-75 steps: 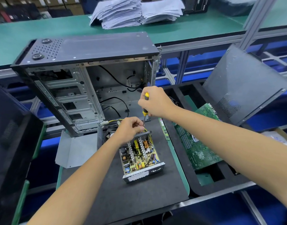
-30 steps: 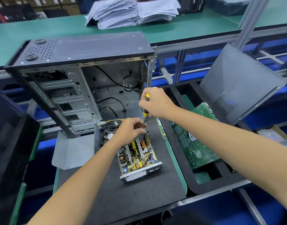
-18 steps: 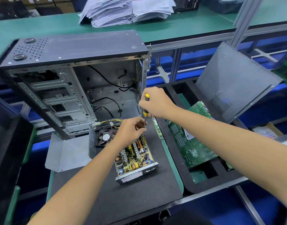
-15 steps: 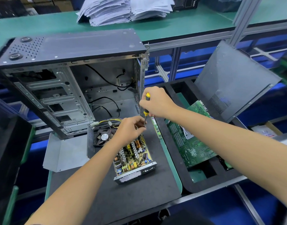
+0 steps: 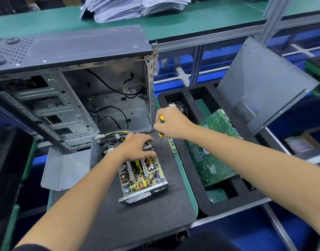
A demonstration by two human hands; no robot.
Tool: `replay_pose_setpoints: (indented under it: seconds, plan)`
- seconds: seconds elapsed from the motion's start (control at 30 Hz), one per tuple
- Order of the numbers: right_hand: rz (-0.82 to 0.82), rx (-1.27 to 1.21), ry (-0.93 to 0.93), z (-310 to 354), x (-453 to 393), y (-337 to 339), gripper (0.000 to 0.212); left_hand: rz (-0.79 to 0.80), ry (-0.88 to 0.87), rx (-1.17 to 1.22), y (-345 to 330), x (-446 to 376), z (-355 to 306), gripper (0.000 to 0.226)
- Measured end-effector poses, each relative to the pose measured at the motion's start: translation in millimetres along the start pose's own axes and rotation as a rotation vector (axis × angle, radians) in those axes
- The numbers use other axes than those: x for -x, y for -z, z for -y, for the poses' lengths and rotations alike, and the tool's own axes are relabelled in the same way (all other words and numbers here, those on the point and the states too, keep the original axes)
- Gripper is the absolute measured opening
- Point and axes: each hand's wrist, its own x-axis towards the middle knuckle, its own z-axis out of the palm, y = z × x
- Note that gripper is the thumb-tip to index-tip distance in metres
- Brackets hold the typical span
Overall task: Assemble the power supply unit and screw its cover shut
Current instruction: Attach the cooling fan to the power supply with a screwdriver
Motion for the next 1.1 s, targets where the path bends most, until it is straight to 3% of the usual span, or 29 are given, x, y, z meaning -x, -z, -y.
replay_pose_setpoints:
  seconds: [0.13, 0.27, 0.37, 0.43, 0.53, 0.7, 0.87, 1.0, 1.1]
  plan:
    - [0.067, 0.021, -0.007, -5.0, -0.8, -10.2, 0.013, 0.020, 0.011, 0.007, -3.4, -1.5, 3.4, 0.048]
    - [0.126, 0.037, -0.013, -8.3, -2.2, -15.1, 0.014, -0.008, 0.029, 0.089, -4.0, -5.4, 1.4, 0.068]
    - [0.139, 0.038, -0.023, -11.4, -4.0, -15.6, 0.016, -0.036, 0.065, -0.008, -2.2, -11.2, 8.6, 0.050]
    - [0.142, 0.048, -0.017, -13.7, -5.7, -14.9, 0.015, 0.012, 0.057, -0.088, 0.6, -16.6, 12.0, 0.045]
    - [0.153, 0.072, -0.019, -17.5, -8.0, -12.9, 0.012, 0.110, 0.056, -0.184, 7.1, -26.0, 10.4, 0.056]
    - [0.179, 0.090, -0.028, -23.0, -10.9, -10.0, 0.011, 0.249, 0.133, -0.162, 16.4, -43.2, 1.0, 0.066]
    - [0.213, 0.115, -0.030, -24.4, -11.2, -8.6, 0.011, 0.339, 0.189, -0.036, 19.5, -52.7, -9.0, 0.048]
    - [0.229, 0.120, -0.047, -25.9, -9.9, -6.5, 0.022, 0.368, 0.104, -0.077, 25.8, -58.3, -22.9, 0.026]
    - [0.225, 0.132, -0.050, -26.5, -9.2, -2.6, 0.023, 0.341, 0.038, -0.152, 28.4, -57.3, -30.9, 0.027]
